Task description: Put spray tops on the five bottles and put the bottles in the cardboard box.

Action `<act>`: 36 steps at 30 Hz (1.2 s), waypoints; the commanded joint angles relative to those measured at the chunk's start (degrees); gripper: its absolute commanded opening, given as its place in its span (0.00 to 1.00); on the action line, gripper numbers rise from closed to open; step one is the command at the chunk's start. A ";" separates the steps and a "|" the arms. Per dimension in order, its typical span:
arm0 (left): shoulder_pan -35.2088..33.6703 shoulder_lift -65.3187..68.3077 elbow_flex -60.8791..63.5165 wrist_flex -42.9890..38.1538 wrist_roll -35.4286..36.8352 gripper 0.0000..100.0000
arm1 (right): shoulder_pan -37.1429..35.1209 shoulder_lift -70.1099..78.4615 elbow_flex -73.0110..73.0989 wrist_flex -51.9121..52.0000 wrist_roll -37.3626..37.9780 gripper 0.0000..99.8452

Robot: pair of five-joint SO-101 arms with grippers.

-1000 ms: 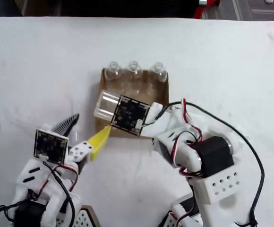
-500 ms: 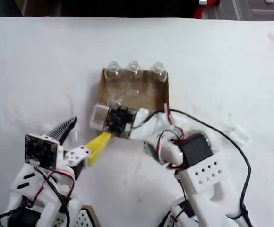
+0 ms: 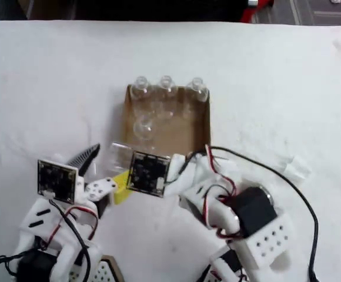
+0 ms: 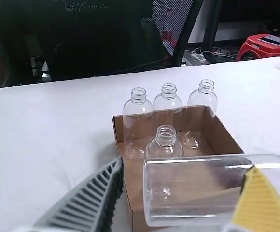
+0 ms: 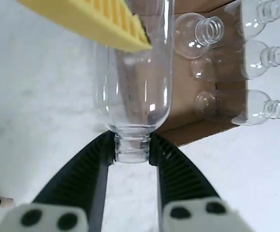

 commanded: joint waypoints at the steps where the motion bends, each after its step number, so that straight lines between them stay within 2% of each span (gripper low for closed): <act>1: -0.13 0.66 0.26 -1.67 0.53 0.36 | -0.57 -2.42 -5.27 0.31 -0.53 0.02; 9: -0.13 0.66 0.26 -1.23 -1.49 0.36 | -0.92 -2.33 -9.58 0.22 -4.57 0.02; 23: -0.13 0.66 3.08 -3.16 -3.08 0.36 | -1.01 -2.77 -10.81 -0.13 -5.80 0.02; 27: -0.31 0.66 2.02 -2.64 -2.90 0.36 | -0.31 -2.24 -10.46 -0.22 -5.19 0.02; 32: -3.65 0.66 -5.27 3.25 -2.55 0.36 | 2.33 -2.15 -7.74 0.22 -2.29 0.02; 36: -3.74 0.66 -4.92 2.73 -0.09 0.36 | -1.89 -2.24 -3.25 0.40 -0.62 0.02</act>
